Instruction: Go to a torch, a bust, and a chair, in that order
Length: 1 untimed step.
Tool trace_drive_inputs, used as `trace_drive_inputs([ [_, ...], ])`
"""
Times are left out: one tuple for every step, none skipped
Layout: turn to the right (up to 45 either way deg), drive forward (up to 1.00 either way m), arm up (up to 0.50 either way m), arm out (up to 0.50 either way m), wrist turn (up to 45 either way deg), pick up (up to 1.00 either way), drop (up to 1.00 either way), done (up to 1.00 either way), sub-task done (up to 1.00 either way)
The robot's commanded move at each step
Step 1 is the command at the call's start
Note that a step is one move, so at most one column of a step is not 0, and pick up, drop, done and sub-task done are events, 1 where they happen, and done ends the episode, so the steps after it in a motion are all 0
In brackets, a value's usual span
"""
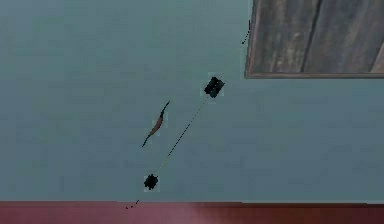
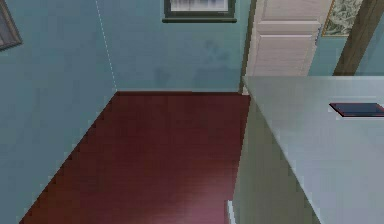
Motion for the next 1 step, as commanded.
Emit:
trace_drive_inputs([
  [0.0, 0.30, 0.00, 0.00, 0.0, 0.00, 0.00, 0.00, 0.00],
])
